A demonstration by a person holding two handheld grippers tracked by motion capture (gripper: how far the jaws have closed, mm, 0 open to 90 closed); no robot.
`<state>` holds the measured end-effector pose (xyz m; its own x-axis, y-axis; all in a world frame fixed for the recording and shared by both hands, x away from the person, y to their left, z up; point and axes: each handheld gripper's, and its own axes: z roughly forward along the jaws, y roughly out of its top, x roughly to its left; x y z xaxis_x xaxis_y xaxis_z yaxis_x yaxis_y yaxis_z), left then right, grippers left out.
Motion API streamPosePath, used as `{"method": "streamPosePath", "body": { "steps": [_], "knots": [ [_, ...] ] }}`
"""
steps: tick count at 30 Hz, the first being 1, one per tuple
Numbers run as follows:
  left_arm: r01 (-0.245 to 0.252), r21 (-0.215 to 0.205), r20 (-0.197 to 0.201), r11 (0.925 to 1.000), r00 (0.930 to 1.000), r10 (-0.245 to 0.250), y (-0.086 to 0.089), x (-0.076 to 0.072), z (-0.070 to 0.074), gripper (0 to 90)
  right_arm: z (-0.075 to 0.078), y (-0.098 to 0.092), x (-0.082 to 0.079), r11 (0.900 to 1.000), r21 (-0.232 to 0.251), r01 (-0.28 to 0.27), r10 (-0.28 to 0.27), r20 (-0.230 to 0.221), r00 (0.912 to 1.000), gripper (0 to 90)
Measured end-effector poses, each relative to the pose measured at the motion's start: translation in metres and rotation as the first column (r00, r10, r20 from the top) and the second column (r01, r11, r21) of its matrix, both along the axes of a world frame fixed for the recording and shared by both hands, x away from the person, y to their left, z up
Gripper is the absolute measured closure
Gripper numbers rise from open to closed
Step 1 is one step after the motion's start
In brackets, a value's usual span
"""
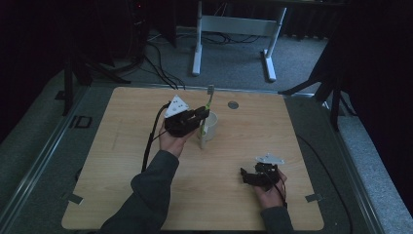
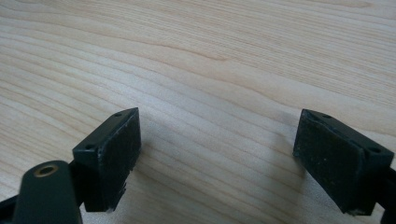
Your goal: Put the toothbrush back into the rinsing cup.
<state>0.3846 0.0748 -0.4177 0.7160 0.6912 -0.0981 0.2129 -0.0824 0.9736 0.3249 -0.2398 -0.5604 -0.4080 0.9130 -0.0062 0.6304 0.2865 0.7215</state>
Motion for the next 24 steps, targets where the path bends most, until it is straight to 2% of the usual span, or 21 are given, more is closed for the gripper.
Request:
{"method": "streamPosePath", "body": {
  "steps": [11,24],
  "knots": [
    [-0.01,-0.013,0.007,0.9999,0.9999,0.01,-0.005,0.008,-0.008,78.9,0.0,0.0,0.0,1.0,0.001,-0.001,0.001,-0.001,1.0,14.7],
    [-0.025,0.002,0.0,0.9997,0.9997,0.025,-0.005,0.017,-0.016,78.9,0.0,0.0,0.0,1.0,0.001,0.002,-0.002,-0.001,1.0,14.7]
  ]
}}
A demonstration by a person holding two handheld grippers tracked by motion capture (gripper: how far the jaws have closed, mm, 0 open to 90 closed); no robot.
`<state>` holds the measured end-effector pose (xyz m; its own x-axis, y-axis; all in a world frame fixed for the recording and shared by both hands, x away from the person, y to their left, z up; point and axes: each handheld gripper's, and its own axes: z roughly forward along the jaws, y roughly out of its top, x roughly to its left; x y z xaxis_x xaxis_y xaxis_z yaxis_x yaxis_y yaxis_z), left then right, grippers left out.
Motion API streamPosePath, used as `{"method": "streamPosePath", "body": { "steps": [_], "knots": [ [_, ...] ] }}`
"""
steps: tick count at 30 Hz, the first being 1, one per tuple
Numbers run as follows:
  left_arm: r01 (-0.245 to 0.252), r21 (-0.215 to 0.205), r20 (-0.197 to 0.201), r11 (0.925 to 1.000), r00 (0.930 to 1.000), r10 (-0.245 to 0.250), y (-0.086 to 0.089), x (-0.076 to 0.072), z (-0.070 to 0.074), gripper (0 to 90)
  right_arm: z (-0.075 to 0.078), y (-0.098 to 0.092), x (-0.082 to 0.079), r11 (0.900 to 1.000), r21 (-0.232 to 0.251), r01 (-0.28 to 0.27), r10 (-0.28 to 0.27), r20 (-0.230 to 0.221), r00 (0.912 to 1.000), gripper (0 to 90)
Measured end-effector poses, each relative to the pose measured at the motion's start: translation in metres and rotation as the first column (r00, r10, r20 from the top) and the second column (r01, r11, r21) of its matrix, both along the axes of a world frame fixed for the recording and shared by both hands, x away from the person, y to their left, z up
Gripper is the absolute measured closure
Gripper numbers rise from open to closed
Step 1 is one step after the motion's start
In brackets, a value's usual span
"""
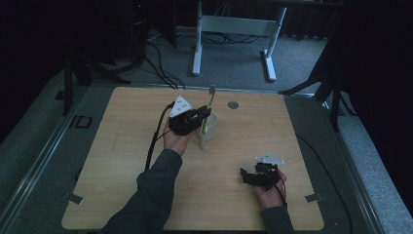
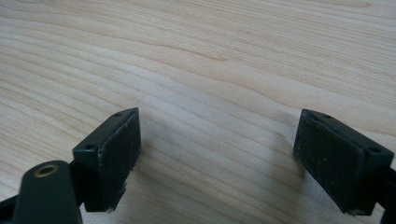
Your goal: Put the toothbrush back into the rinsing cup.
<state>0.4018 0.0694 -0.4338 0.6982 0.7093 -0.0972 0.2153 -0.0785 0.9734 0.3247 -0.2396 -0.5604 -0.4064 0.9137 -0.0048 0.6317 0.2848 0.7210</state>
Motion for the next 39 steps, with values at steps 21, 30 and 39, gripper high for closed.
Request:
{"method": "streamPosePath", "body": {
  "steps": [21,30,39],
  "knots": [
    [0.024,0.069,-0.039,0.9973,0.999,-0.022,-0.006,0.007,-0.017,78.4,0.0,0.0,0.0,1.0,0.0,-0.002,0.002,0.0,1.0,14.7],
    [-0.008,0.184,-0.104,0.9829,0.9942,0.028,-0.009,-0.002,-0.027,31.7,0.0,0.0,0.0,1.0,0.0,-0.002,0.002,0.0,1.0,14.7],
    [-0.024,0.171,-0.119,0.9849,0.9918,0.045,0.004,-0.008,-0.024,27.2,0.0,0.0,0.0,1.0,0.0,-0.002,0.002,0.0,1.0,14.7]
  ]
}}
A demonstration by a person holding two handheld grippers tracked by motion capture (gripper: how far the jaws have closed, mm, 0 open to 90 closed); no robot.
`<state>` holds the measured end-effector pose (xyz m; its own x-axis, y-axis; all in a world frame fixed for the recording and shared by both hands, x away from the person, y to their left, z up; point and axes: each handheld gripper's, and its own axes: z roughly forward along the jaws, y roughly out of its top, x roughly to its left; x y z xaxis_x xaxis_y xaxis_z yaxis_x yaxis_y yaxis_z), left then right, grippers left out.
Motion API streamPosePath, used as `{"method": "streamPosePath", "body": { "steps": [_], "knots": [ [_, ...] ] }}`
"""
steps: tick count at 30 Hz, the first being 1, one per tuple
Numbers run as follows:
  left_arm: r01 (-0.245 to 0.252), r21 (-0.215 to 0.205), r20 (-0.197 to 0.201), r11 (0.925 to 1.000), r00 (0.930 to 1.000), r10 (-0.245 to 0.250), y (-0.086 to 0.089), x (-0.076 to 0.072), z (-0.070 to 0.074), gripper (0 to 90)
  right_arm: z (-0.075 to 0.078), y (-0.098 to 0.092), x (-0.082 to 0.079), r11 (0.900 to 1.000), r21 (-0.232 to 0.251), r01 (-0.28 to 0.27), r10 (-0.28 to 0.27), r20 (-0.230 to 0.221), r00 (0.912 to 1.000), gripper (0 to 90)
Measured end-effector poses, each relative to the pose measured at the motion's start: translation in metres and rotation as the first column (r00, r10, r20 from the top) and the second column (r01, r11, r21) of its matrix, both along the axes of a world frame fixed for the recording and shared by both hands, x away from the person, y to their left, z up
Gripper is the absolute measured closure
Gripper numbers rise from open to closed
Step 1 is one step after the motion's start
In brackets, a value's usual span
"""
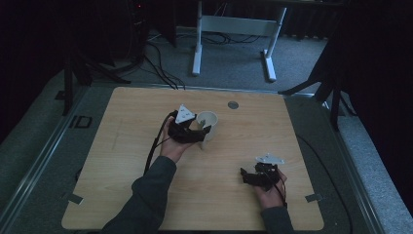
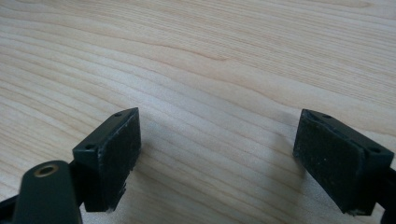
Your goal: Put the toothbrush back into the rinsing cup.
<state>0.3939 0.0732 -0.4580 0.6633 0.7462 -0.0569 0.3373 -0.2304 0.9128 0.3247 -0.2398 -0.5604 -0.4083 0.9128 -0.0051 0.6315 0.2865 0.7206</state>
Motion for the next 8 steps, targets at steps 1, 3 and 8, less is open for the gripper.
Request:
{"method": "streamPosePath", "body": {
  "steps": [1,3,8],
  "knots": [
    [-0.001,-0.009,-0.002,1.0,1.0,0.001,0.002,-0.001,0.0,27.2,0.0,0.0,0.0,1.0,0.0,0.0,0.0,0.0,1.0,14.8],
    [-0.001,-0.02,-0.015,0.9998,0.9999,0.001,0.006,-0.004,0.0,27.2,0.0,0.0,0.0,1.0,0.0,0.0,0.0,0.0,1.0,14.7],
    [-0.01,-0.029,-0.031,0.9995,0.9995,0.009,0.014,-0.014,-0.002,27.3,0.0,0.0,0.0,1.0,0.0,0.0,0.0,0.0,1.0,14.7]
  ]
}}
